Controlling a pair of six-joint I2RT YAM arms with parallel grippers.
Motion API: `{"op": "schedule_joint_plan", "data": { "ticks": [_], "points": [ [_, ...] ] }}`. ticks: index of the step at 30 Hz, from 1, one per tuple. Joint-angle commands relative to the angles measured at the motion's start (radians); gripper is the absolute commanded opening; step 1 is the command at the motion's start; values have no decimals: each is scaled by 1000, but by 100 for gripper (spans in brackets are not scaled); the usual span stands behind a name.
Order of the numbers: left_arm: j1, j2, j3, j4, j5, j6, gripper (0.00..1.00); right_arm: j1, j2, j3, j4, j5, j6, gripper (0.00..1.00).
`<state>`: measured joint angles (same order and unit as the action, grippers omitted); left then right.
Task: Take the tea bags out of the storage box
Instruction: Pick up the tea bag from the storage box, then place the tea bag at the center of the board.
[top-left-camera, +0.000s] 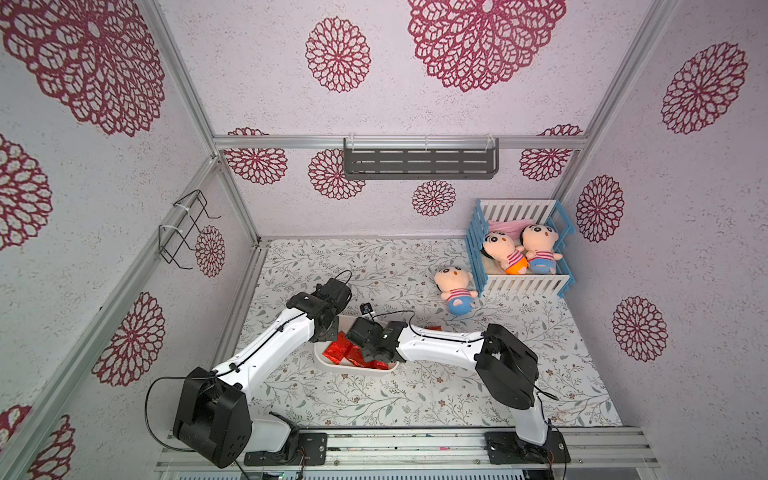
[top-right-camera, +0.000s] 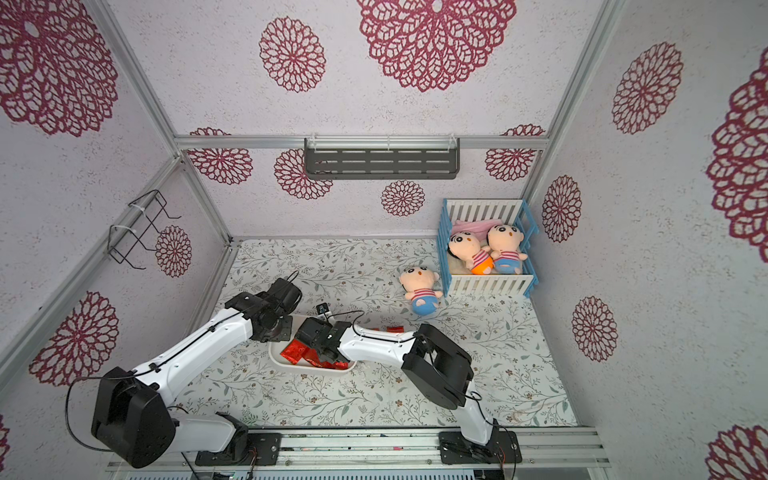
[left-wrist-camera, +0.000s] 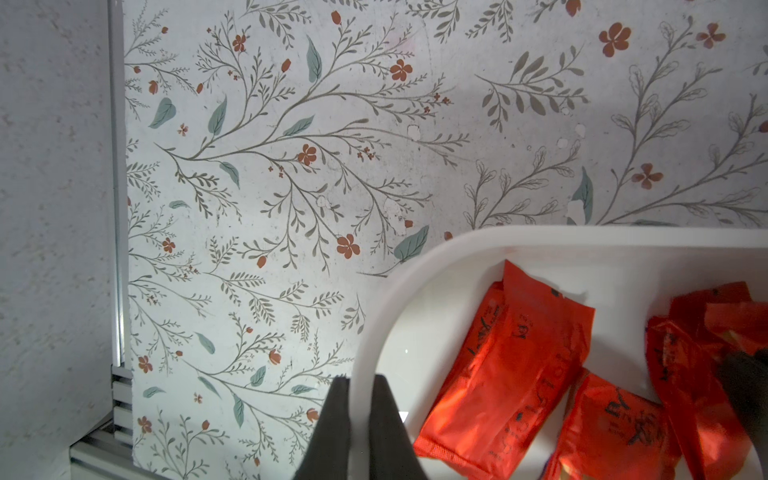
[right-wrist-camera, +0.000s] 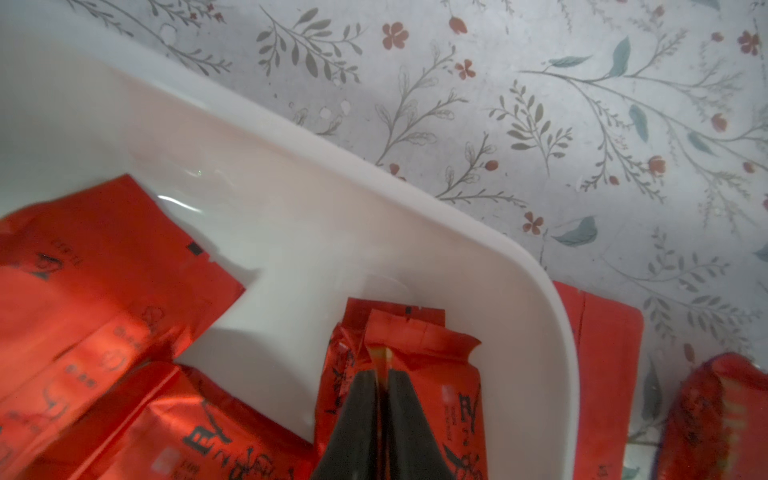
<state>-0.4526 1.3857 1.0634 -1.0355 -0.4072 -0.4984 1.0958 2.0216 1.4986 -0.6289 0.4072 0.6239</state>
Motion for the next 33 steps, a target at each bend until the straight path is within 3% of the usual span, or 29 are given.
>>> {"op": "schedule_joint_plan", "data": {
  "ticks": [1, 7, 13, 18, 21, 26, 33],
  "points": [
    [5, 1, 4, -20, -31, 3, 0, 3, -54, 10, 7, 11, -20, 10],
    [4, 4, 4, -20, -35, 4, 0, -37, -191, -74, 99, -58, -23, 0],
    [4, 7, 5, -21, -33, 4, 0, -129, -439, -234, 158, -86, -24, 0],
    [5, 9, 5, -21, -34, 2, 0, -324, -636, -438, 168, -77, -61, 0],
    [4, 7, 6, -22, -31, 2, 0, -430, -703, -568, 175, -7, -95, 0],
    [5, 7, 5, -23, -33, 3, 0, -506, -762, -740, 269, 36, -167, 0],
    [5, 12, 6, -21, -34, 2, 0, -513, -675, -792, 358, 39, -273, 0]
  ]
}}
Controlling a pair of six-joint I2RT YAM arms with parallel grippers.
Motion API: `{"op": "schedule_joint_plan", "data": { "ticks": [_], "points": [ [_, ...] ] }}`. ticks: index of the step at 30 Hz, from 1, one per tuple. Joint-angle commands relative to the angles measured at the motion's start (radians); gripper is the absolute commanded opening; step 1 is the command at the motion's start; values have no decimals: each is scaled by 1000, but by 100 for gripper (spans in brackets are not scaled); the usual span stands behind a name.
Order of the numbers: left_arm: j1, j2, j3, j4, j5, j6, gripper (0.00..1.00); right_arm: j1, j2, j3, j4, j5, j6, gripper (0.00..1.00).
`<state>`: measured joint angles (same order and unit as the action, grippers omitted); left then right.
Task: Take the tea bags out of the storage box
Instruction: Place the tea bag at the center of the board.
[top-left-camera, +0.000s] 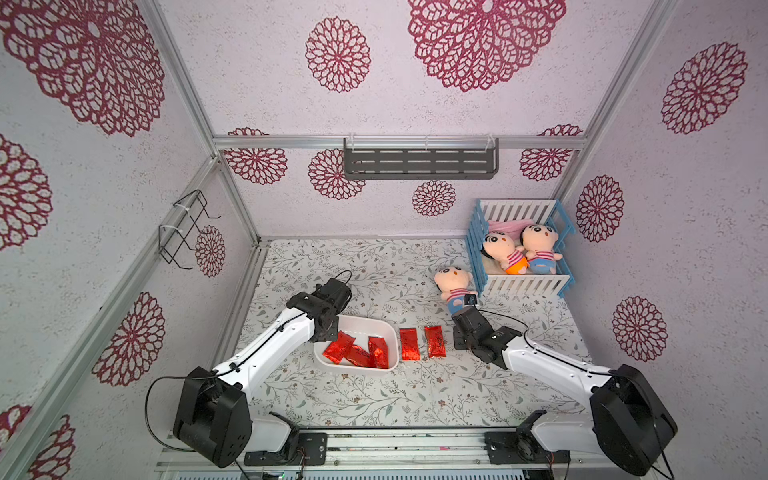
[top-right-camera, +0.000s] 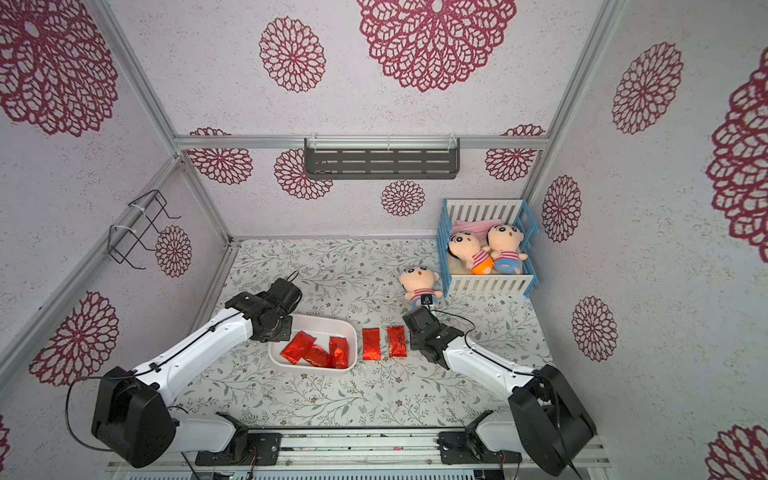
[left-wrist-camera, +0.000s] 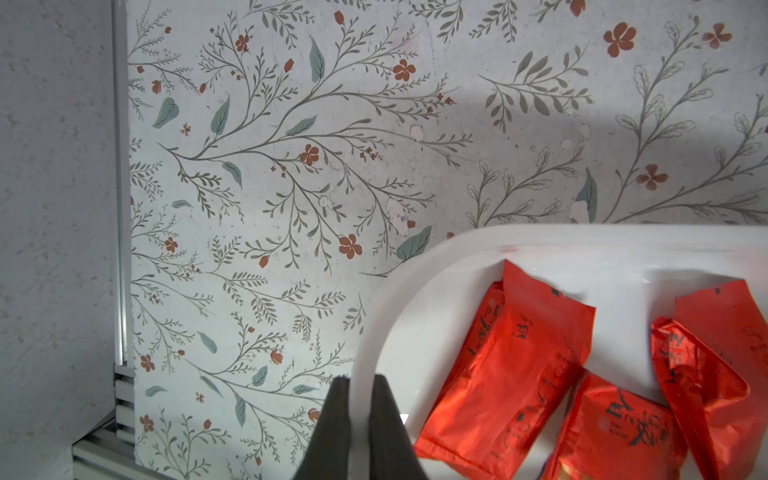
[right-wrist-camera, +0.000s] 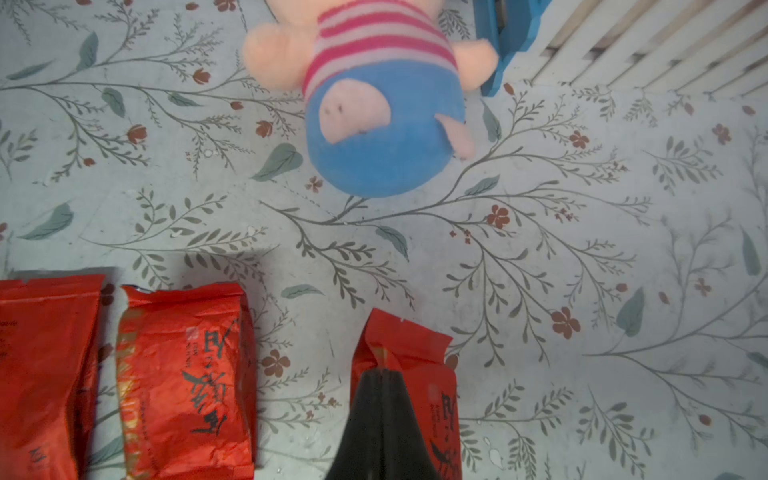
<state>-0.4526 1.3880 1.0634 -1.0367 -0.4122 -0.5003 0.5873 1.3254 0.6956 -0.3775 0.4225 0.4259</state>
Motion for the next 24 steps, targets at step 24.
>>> {"op": "schedule_joint_plan", "data": {
  "ticks": [24],
  "points": [
    [5, 13, 9, -27, -39, 2, 0, -4, 159, 52, 124, -93, -143, 22]
  ]
}}
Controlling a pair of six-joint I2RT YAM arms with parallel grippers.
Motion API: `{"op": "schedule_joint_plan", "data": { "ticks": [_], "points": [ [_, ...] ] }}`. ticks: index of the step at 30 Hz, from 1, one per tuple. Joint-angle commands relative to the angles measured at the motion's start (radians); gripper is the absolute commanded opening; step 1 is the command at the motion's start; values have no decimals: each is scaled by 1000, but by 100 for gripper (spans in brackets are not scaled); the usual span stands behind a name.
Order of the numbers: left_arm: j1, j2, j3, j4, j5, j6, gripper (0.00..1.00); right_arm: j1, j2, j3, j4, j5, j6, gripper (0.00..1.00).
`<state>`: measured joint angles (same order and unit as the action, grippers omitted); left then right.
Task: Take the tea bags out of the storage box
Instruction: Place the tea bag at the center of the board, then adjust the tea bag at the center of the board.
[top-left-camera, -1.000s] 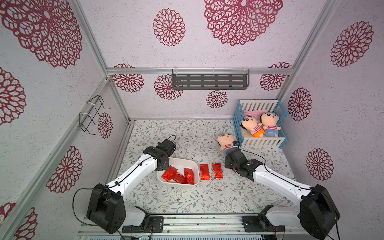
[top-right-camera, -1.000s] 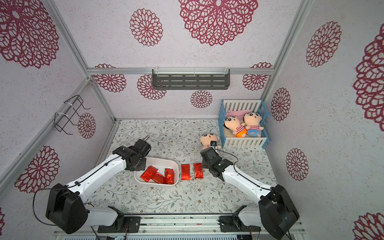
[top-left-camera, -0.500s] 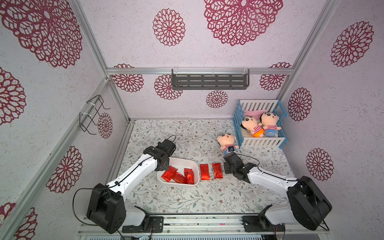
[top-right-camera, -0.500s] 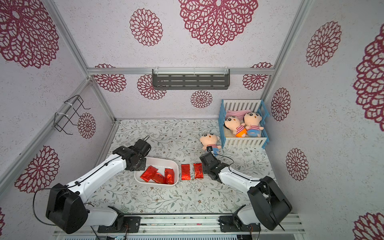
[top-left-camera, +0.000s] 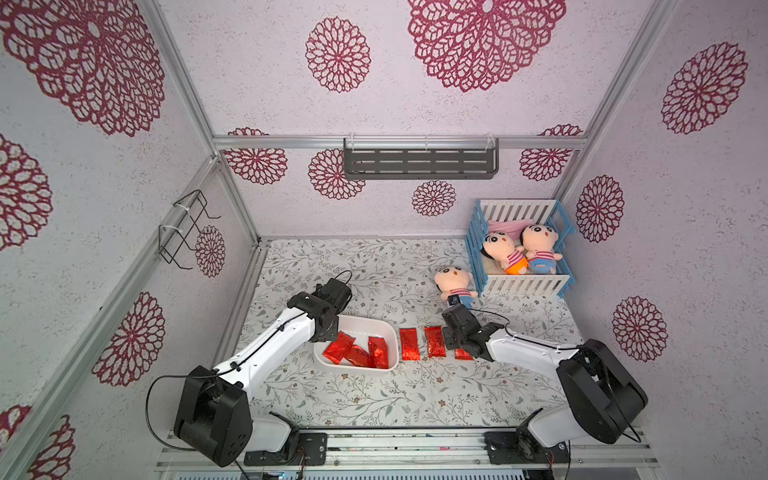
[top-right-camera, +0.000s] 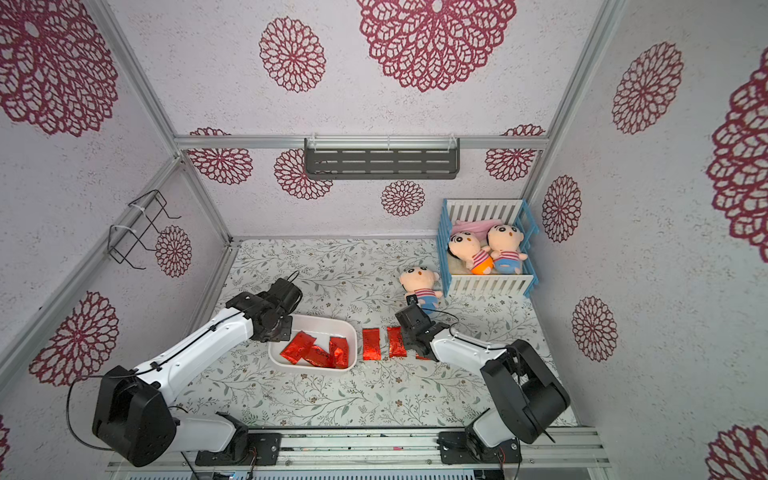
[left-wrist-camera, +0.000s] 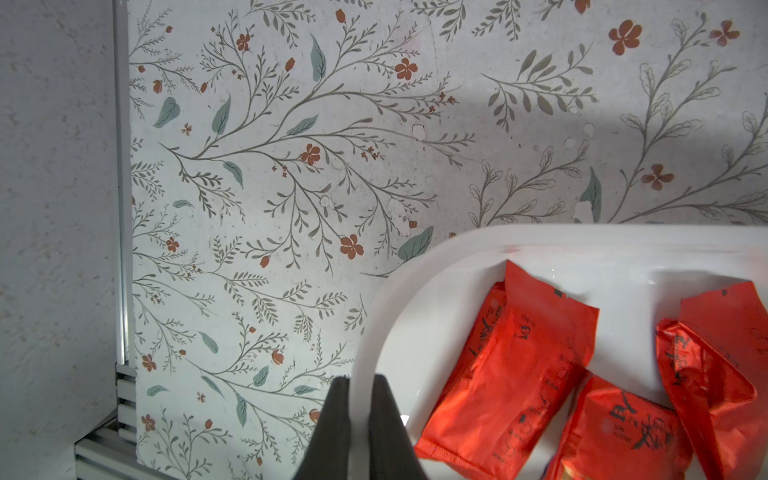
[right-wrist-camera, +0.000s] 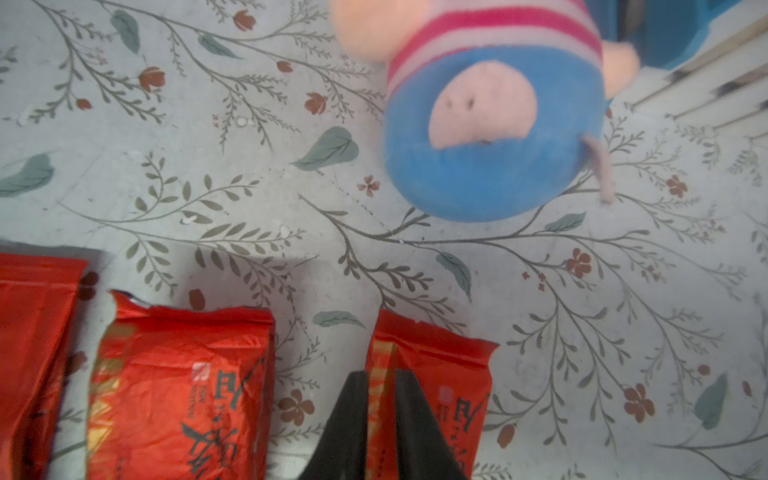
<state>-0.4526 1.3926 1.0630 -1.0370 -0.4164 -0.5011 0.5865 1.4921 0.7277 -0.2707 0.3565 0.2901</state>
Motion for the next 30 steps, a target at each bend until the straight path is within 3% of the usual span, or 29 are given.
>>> {"op": "schedule_joint_plan", "data": {
  "ticks": [1, 5, 8, 15, 20, 30],
  "points": [
    [5, 8, 9, -27, -36, 3, 0, -4, -14, 15, 21, -37, -7, 22],
    [5, 9, 8, -25, -34, 3, 0, -5, -59, 5, 25, -64, 16, 27],
    [5, 13, 8, -27, -33, 1, 0, -30, -101, 9, -14, -64, 60, 40],
    [5, 13, 9, -26, -32, 2, 0, -175, -182, -78, 1, -234, 137, 60],
    [5, 12, 9, -27, -32, 2, 0, -185, -153, -85, -16, -277, 153, 79],
    [4, 11, 8, -27, -34, 1, 0, -182, -65, -93, 8, -307, 161, 79]
  ]
}}
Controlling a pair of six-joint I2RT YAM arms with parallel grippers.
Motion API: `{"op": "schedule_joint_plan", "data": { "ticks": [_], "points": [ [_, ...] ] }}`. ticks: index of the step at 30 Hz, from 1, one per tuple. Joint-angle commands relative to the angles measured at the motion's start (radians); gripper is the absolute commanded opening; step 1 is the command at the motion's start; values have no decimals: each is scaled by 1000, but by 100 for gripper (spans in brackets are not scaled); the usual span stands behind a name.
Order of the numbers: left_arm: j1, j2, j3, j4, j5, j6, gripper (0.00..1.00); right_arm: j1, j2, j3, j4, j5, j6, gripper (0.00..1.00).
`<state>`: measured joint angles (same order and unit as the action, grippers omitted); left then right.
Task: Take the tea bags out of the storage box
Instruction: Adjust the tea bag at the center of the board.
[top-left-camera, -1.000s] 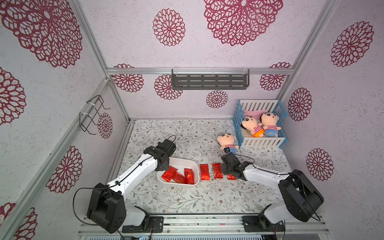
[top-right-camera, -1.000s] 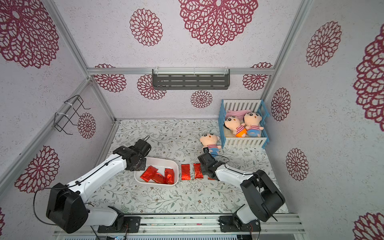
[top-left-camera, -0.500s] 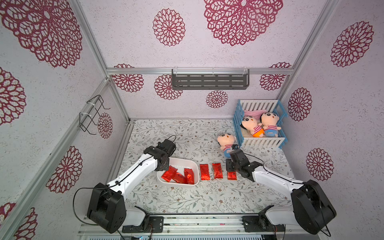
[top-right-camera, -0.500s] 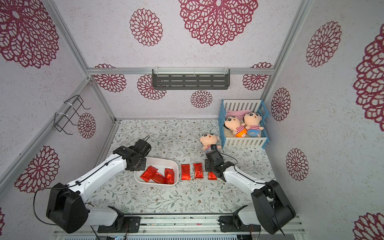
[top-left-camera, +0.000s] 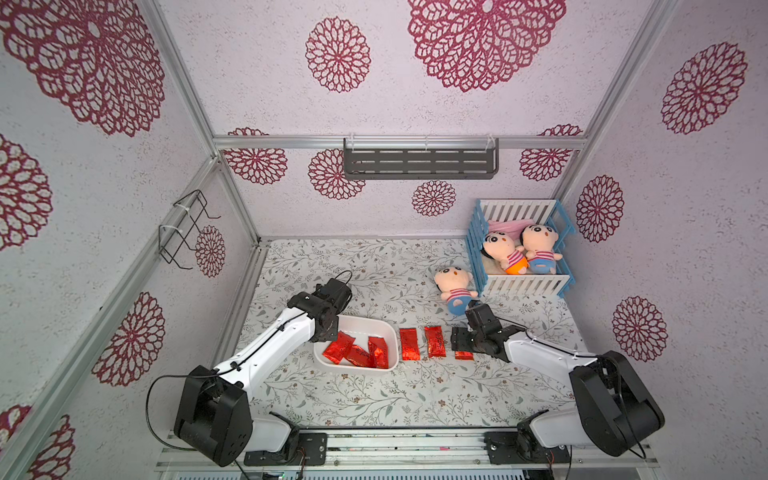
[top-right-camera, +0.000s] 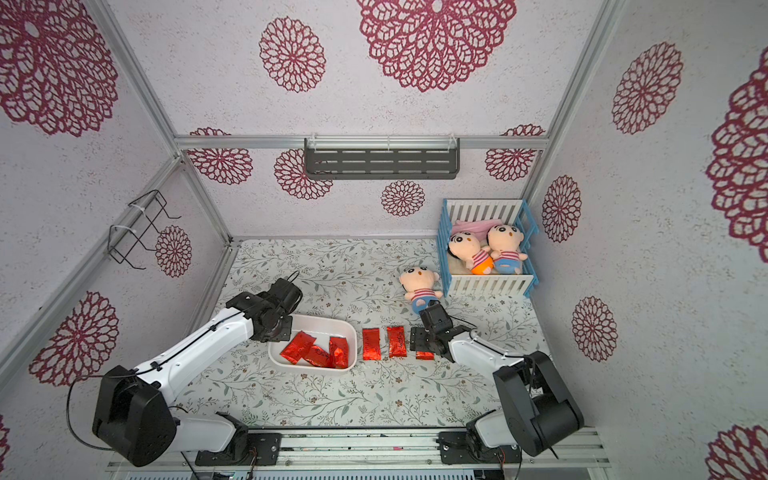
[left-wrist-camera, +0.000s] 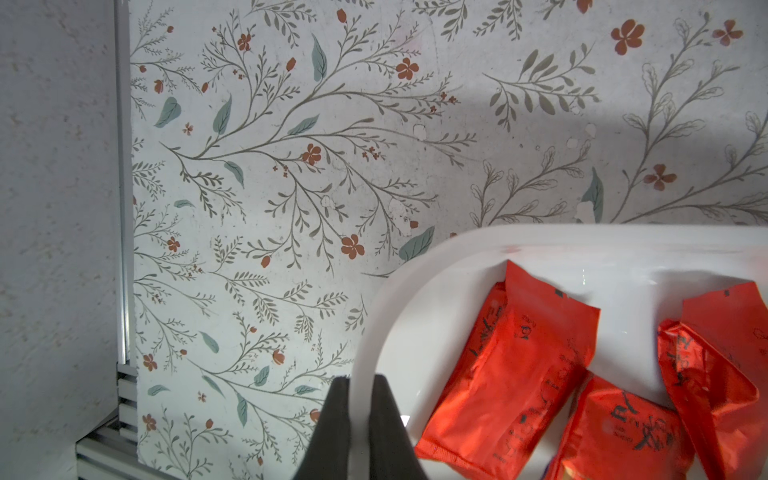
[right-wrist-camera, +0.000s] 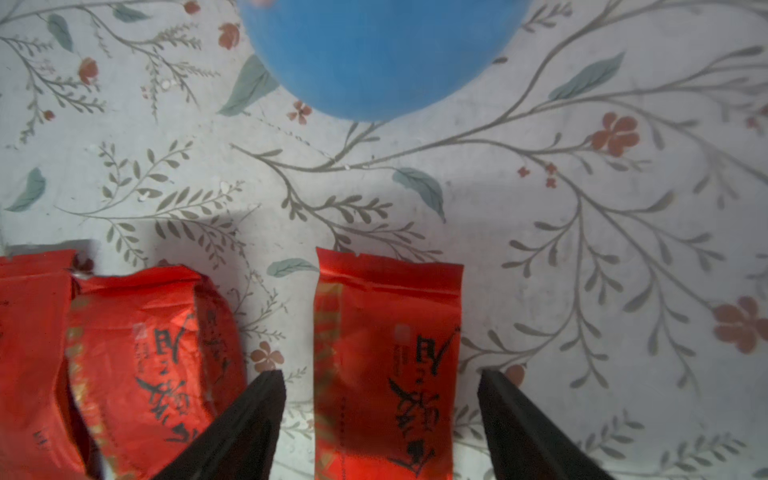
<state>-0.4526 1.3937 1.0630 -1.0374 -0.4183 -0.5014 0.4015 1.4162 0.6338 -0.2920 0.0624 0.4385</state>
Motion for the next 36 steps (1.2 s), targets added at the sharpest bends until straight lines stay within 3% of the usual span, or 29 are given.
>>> {"op": "schedule_joint_plan", "data": {
  "ticks": [1, 10, 23, 31, 33, 36],
  "points": [
    [5, 11, 9, -26, -33, 2, 0, 3, 18, 1, 27, -7, 12, 78],
    [4, 8, 11, -27, -34, 2, 0, 21, 67, 40, 3, 31, -1, 64],
    [4, 17, 10, -27, -30, 4, 0, 30, 105, 105, -19, 72, -15, 64],
    [5, 16, 12, -28, -32, 2, 0, 30, -47, 168, -124, 120, -32, 75],
    [5, 13, 12, -27, -31, 2, 0, 33, -115, 178, -125, 88, -55, 72],
    [5, 10, 11, -26, -33, 2, 0, 44, -225, 157, -14, -107, -91, 66]
  ]
}}
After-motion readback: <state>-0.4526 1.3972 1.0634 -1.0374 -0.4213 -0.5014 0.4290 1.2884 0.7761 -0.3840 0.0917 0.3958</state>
